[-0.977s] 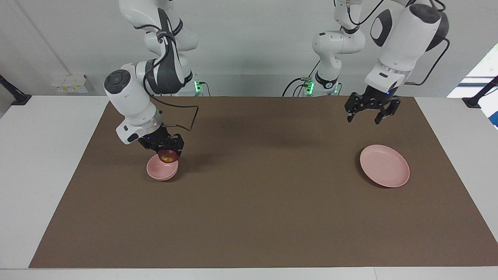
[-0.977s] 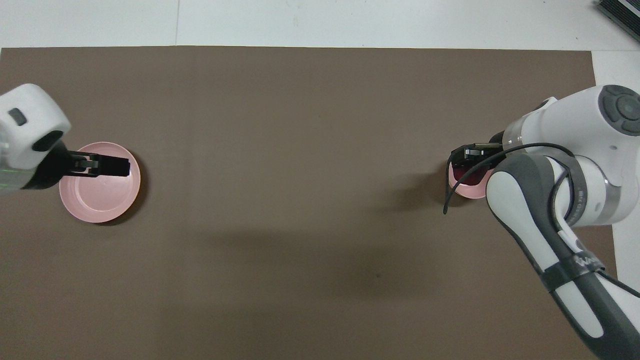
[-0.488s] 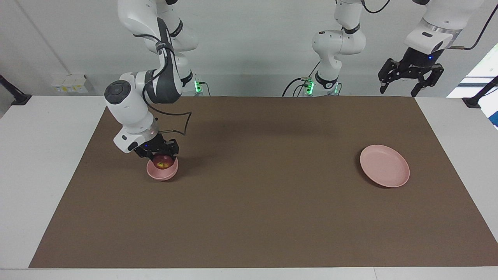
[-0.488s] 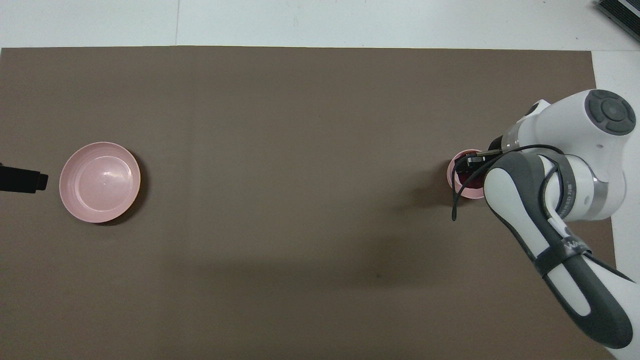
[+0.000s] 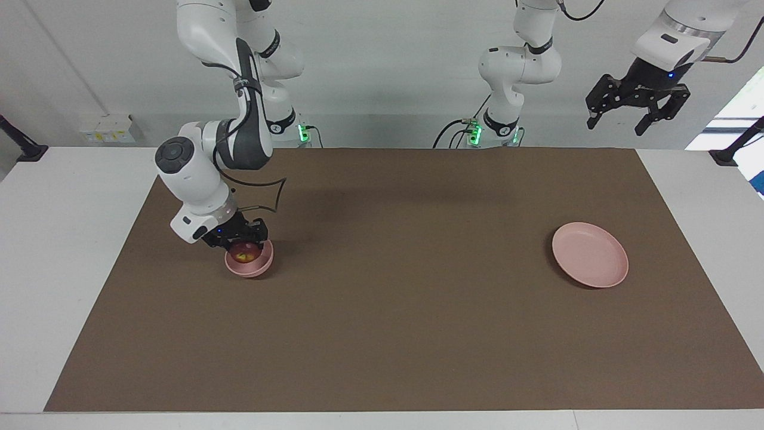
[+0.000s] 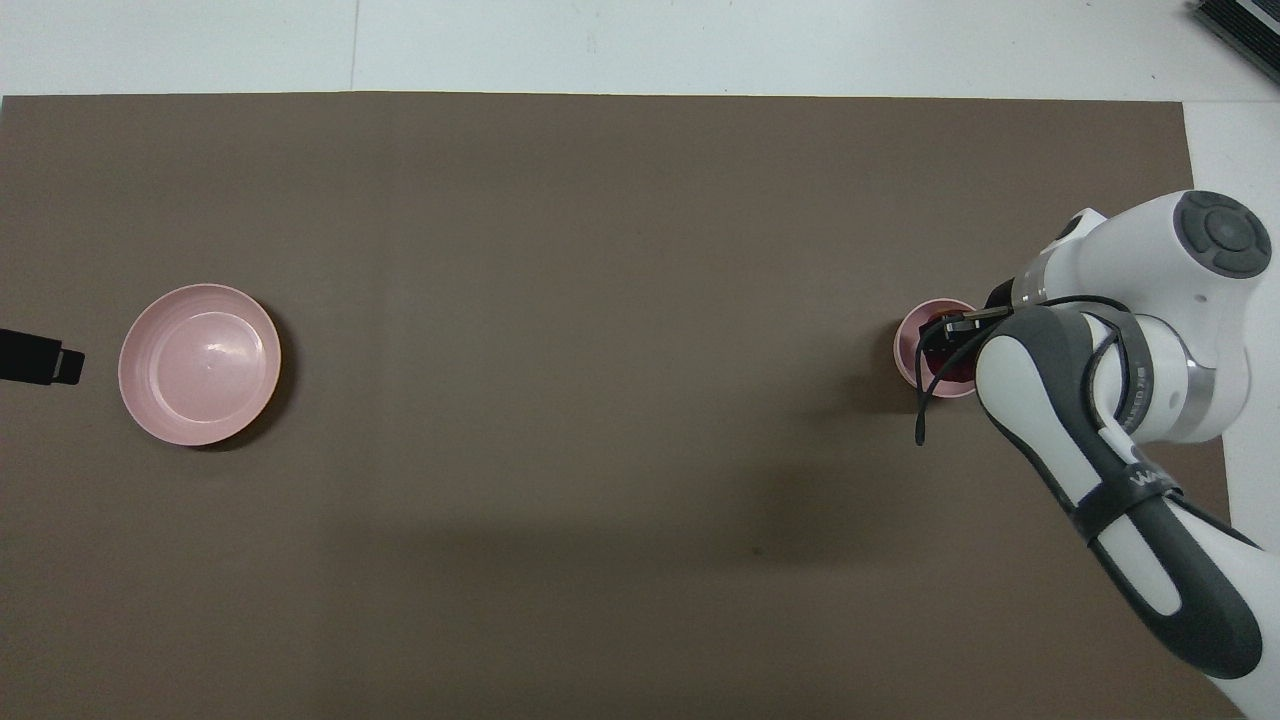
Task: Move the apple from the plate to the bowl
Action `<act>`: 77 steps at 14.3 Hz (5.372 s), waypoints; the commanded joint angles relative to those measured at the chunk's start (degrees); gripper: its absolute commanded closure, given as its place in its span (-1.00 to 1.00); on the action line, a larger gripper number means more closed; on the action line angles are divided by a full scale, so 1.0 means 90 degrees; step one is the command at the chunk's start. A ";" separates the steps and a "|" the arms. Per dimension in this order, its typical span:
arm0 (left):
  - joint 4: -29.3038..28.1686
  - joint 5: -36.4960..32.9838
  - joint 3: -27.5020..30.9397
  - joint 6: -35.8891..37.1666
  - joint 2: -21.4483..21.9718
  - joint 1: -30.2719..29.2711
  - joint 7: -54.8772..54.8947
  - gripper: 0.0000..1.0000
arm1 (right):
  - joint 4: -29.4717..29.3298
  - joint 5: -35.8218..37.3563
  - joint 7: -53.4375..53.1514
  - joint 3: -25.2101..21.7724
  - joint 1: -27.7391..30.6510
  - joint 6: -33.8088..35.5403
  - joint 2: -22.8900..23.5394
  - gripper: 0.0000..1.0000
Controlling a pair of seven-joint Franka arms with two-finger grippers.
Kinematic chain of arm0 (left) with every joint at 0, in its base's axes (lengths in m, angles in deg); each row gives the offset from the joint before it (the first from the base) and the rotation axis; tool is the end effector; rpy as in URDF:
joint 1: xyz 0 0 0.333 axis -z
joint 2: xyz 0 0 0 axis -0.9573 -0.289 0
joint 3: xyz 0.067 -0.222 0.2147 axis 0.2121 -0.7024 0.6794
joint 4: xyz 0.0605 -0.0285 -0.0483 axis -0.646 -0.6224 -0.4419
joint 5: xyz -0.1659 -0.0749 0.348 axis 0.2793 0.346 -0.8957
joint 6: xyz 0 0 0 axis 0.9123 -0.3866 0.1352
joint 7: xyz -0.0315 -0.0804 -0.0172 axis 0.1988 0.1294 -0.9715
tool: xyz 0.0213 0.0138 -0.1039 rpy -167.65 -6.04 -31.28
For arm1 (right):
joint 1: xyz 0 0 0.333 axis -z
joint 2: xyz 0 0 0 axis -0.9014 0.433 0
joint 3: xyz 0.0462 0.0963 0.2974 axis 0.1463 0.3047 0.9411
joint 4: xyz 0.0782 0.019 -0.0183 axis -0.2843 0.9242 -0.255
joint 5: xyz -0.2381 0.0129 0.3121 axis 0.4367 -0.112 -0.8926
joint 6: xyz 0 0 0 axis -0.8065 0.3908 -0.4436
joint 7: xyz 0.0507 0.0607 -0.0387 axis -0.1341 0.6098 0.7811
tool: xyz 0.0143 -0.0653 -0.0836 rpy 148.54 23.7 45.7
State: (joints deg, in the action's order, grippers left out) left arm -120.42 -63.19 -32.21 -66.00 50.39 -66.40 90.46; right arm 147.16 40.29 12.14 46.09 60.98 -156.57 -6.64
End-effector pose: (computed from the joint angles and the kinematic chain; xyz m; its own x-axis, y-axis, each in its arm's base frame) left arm 0.5160 -0.0219 0.6970 0.9804 -0.1966 0.0137 -0.1971 -0.9791 0.0494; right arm 0.5991 0.0101 0.3628 0.9951 0.0931 -0.0335 0.0908 -0.9937 -0.0654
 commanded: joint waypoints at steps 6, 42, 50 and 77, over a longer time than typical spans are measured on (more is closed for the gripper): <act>0.0268 -0.0203 -0.0446 0.0155 -0.0169 -0.0325 0.0018 -1.00 | 0.0282 0.0145 0.0196 0.0057 0.0041 -0.0432 -0.0051 1.00; -0.0035 -0.0233 -0.0389 0.0291 0.0163 -0.0384 -0.0685 -1.00 | -0.0147 0.0135 0.0069 0.0047 0.0031 -0.0490 -0.0002 -1.00; -0.0035 -0.0233 -0.0389 0.0291 0.0163 -0.0384 -0.0685 -1.00 | -0.0790 0.0155 -0.0233 -0.0011 0.0080 0.0385 -0.0822 -1.00; -0.0035 -0.0233 -0.0389 0.0291 0.0163 -0.0384 -0.0685 -1.00 | -0.2198 0.0614 -0.0949 -0.0011 0.0305 0.4236 -0.2424 -1.00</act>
State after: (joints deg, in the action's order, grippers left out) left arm -120.22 -64.71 -35.30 -63.99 51.04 -69.26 84.83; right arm 127.17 45.29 1.74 45.50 62.81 -119.64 -27.95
